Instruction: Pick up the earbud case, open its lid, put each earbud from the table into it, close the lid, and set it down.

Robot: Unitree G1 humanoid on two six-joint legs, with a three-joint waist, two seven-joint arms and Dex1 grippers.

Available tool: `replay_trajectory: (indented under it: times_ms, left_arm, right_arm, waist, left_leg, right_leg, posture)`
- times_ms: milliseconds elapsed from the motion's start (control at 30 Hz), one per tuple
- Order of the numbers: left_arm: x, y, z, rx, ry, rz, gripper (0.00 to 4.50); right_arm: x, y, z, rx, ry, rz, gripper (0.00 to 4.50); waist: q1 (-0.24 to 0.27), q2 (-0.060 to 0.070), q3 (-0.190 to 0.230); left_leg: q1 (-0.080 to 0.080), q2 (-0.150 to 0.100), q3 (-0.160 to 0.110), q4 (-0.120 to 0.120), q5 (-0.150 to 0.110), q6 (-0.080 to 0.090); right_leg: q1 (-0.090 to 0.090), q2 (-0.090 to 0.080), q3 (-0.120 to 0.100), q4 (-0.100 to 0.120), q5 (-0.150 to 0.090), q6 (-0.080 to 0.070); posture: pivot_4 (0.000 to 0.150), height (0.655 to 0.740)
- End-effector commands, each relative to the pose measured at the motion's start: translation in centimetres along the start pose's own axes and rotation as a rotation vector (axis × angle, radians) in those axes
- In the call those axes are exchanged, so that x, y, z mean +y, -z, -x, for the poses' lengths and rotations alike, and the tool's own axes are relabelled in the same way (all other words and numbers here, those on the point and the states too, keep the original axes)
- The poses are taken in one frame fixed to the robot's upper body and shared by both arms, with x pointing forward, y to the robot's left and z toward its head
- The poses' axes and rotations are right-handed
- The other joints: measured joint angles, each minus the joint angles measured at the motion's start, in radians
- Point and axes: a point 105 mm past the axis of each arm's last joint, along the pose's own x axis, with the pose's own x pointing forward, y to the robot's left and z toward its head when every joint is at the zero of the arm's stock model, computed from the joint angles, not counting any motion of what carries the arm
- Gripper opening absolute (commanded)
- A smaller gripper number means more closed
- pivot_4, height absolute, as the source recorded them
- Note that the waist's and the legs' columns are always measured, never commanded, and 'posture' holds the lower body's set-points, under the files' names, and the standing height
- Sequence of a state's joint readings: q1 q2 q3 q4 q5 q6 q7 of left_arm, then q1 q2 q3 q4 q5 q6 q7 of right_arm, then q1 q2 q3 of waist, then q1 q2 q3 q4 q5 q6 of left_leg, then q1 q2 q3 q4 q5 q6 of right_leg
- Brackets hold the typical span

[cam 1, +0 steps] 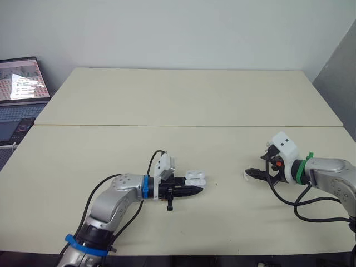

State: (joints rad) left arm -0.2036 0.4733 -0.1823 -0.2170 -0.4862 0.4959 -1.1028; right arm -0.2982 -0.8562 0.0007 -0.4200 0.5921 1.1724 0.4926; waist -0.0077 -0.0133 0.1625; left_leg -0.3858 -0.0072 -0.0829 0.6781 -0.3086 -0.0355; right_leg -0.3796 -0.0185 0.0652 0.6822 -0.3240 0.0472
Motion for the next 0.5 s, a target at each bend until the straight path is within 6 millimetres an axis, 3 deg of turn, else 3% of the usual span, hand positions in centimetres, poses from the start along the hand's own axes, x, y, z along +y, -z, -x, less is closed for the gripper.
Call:
replay_trajectory:
  times_ms: [33, 300, 400, 500]
  left_arm:
    - [-0.6, -1.7, 0.3, -0.063, -0.042, -0.071, 0.82]
    - [-0.6, -1.8, 0.4, -0.089, -0.12, -0.081, 0.82]
    - [-0.6, -1.8, 0.3, -0.086, -0.125, -0.084, 0.82]
    - [-0.4, -1.7, 0.4, -0.081, -0.126, -0.091, 0.82]
  right_arm:
    - [1.4, -0.1, -0.2, -0.016, 0.007, 0.03, 4.5]
    - [2.2, 0.9, -0.6, -0.025, 0.061, 0.017, 4.5]
    - [2.4, 0.8, -0.8, -0.033, 0.064, 0.013, 3.94]
    - [2.4, 0.8, -0.9, -0.034, 0.066, 0.01, 2.92]
  waist:
    - [0.001, 0.0, 0.0]
    - [0.003, 0.0, 0.0]
    - [0.003, 0.0, 0.0]
    - [0.002, 0.0, 0.0]
  left_leg:
    - [0.0, 0.0, 0.0, 0.0, 0.0, 0.0]
    - [0.0, -0.001, 0.0, 0.0, 0.0, 0.0]
    - [0.0, -0.001, 0.001, 0.0, 0.0, 0.0]
    - [0.0, -0.001, 0.001, 0.0, 0.0, 0.0]
  right_leg:
    - [0.0, 0.0, 0.0, 0.0, 0.0, 0.0]
    - [0.001, -0.001, 0.0, -0.001, 0.0, 0.0]
    - [0.001, 0.0, 0.0, -0.001, 0.0, 0.0]
    - [0.001, 0.0, 0.0, -0.001, 0.0, 0.0]
  posture:
    - [0.15, 0.74]
    - [0.15, 0.74]
    - [0.15, 0.74]
    - [0.15, 0.74]
